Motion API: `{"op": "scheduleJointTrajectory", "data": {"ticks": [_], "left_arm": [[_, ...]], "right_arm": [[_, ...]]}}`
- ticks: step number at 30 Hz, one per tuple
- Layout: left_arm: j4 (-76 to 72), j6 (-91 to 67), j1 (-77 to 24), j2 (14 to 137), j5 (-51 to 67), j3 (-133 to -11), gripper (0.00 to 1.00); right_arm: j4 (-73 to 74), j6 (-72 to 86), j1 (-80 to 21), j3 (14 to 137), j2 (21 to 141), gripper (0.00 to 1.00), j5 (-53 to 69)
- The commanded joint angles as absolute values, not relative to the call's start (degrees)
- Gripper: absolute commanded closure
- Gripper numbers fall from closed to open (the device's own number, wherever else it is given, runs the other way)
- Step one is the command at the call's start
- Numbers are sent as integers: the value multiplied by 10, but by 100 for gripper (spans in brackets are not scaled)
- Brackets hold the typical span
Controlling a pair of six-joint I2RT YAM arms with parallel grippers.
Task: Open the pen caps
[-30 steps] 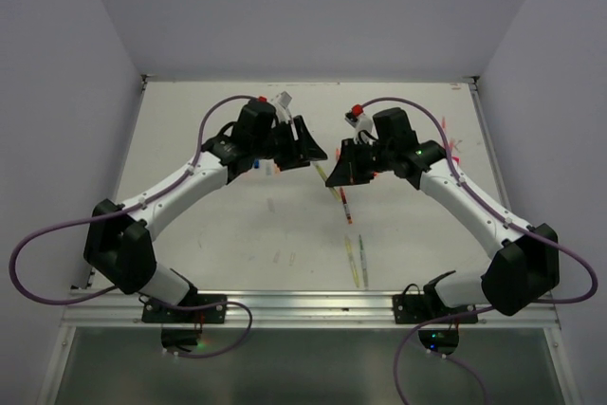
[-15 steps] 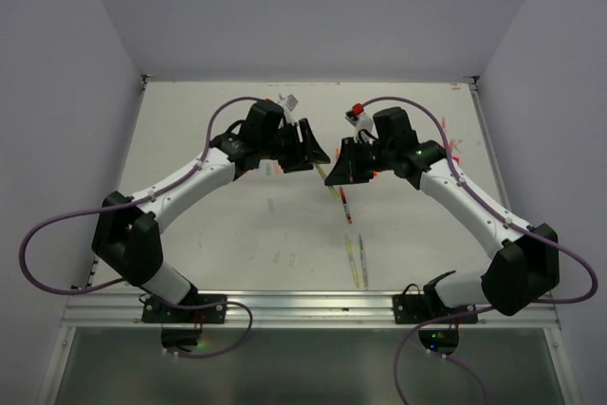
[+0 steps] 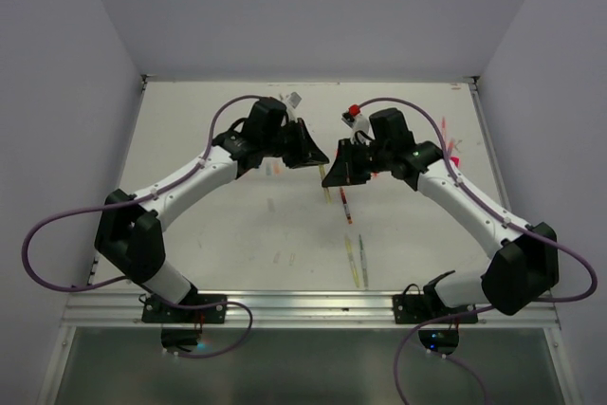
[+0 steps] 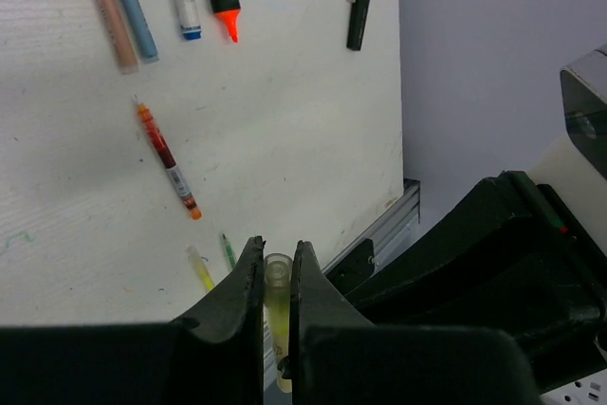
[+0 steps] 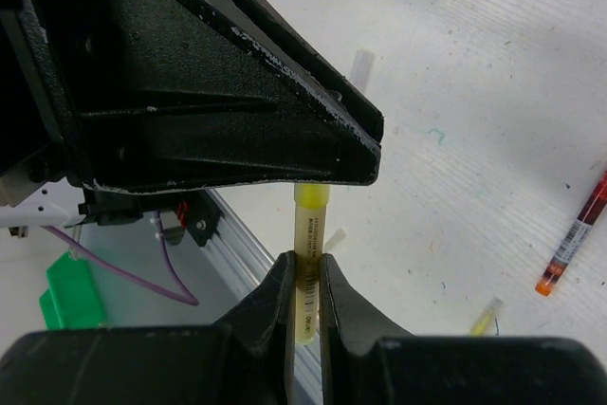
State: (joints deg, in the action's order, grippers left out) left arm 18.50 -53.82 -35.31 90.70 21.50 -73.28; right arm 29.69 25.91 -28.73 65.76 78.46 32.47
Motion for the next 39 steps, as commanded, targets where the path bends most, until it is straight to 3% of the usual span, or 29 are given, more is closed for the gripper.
{"op": "scheduleJointTrajectory", "data": {"ticks": [1, 4, 8, 14, 17, 28, 39], "left_arm": [[192, -532, -356, 907, 231, -744, 100], [179, -550, -355, 905, 240, -734, 100], [178, -564, -355, 906, 243, -733, 100], [195, -572, -355, 911, 237, -742, 100], [204, -572, -356, 916, 238, -754, 100], [384, -544, -279, 991, 152, -924, 100], [328, -539, -240, 969, 178, -857, 100]], "right_arm": [[270, 265, -290, 691, 780, 100, 330], [267, 262, -296, 691, 787, 87, 326], [271, 255, -302, 696, 803, 77, 321], [270, 251, -316, 703, 821, 76, 314], [282, 244, -328, 707, 829, 100, 291], [365, 200, -433, 644, 795, 100, 72], [371, 204, -425, 654, 794, 100, 69]]}}
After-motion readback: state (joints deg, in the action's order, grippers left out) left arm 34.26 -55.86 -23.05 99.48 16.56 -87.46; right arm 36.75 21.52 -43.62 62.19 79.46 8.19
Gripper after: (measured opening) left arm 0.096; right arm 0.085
